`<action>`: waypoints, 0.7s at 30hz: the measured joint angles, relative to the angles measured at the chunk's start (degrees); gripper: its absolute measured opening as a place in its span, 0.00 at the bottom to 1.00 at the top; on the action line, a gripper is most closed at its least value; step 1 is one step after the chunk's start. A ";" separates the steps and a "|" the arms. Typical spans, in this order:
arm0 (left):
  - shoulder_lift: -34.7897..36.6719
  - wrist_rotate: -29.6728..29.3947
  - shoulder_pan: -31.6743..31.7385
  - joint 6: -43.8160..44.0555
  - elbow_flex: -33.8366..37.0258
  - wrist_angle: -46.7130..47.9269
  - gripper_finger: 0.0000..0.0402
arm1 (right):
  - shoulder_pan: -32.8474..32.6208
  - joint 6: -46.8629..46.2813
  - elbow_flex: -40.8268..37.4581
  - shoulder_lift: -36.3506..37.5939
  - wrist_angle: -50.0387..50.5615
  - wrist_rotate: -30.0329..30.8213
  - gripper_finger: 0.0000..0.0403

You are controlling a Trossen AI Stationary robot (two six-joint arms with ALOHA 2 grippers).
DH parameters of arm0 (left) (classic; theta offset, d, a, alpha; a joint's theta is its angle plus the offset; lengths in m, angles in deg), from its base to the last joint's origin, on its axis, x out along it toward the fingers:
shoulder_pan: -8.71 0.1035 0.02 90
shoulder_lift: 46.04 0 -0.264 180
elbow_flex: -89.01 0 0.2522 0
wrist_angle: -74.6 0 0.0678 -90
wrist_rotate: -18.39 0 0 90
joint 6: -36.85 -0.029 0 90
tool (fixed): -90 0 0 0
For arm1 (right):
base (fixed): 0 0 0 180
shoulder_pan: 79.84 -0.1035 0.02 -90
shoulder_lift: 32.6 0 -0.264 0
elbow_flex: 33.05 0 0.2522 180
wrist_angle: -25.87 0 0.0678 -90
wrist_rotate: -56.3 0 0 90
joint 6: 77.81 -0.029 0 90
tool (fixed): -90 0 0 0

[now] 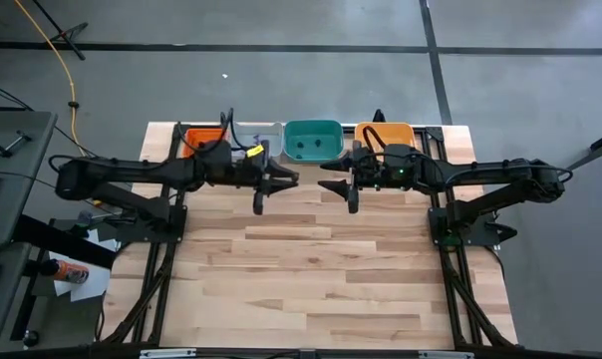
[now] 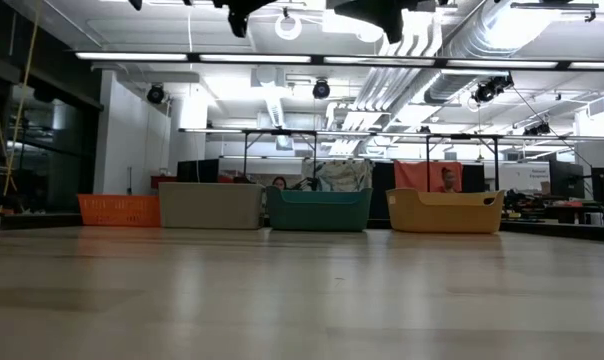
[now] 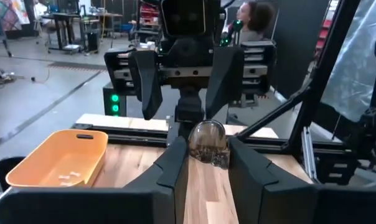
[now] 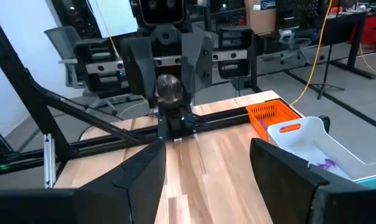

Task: Sort Halloween decoration
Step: Put the black skull into the green bin

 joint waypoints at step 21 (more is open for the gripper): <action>-2.82 -10.99 5.22 4.85 -2.90 4.45 0.19 | 0.61 0.00 0.00 0.53 -0.84 0.63 0.57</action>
